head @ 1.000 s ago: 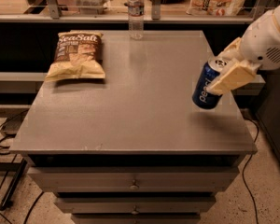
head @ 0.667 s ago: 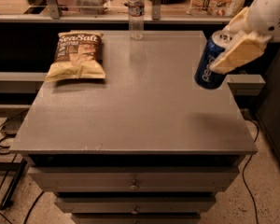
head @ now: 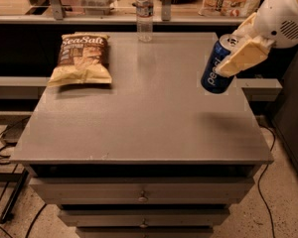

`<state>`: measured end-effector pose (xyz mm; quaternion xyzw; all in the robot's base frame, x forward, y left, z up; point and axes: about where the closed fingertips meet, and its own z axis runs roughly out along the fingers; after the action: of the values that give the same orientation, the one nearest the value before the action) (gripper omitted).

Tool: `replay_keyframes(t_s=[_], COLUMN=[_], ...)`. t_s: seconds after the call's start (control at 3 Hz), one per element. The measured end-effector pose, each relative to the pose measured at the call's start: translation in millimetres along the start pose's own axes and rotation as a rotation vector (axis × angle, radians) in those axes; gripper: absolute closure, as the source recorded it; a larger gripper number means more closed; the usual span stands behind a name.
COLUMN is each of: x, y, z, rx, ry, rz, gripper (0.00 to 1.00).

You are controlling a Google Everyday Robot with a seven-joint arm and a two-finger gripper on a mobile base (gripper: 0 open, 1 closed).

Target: Move pepsi can near water bottle

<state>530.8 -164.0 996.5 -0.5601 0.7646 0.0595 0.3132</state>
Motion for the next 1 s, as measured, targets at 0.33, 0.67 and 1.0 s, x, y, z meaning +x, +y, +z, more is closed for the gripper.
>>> replay_keyframes(t_s=[0.33, 0.67, 1.0], x=[-6, -16, -27], y=[-37, -88, -136], z=[16, 29, 50], rx=[0.045, 0.09, 0.117], ry=[-0.038, -0.077, -0.126], rz=[0.037, 0.071, 0.109], gripper=[1.0, 1.0, 1.0])
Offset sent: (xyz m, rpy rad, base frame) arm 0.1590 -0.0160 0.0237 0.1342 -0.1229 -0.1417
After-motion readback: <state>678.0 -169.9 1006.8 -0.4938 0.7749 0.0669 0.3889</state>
